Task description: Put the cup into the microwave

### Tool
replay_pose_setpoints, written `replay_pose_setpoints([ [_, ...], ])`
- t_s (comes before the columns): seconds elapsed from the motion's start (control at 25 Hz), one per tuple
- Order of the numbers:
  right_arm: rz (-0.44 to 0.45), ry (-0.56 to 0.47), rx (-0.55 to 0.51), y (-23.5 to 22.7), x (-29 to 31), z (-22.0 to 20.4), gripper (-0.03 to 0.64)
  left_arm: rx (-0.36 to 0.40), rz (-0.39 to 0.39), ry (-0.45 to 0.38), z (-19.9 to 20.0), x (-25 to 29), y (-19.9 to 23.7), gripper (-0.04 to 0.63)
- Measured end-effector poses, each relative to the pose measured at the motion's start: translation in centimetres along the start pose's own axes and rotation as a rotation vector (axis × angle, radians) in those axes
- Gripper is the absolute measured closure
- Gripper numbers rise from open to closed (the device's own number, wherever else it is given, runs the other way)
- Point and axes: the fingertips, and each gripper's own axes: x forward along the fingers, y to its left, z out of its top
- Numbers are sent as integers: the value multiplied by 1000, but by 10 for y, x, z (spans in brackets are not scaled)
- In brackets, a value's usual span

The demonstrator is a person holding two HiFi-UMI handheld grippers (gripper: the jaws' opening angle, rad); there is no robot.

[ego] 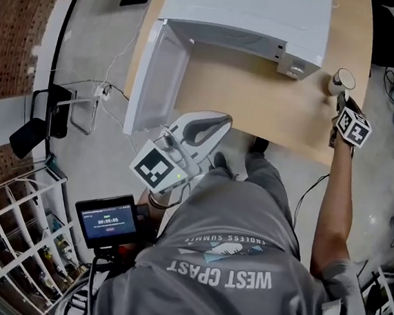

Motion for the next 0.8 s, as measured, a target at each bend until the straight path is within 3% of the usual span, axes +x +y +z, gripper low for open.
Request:
replay_pose_setpoints([
  [0.36, 17, -77, 12, 17, -33, -5, 551, 33, -33, -54, -24, -16, -5, 574],
  [0.8, 104, -215, -45, 121, -146, 28, 551, 55, -57, -154, -20, -94, -24, 574],
])
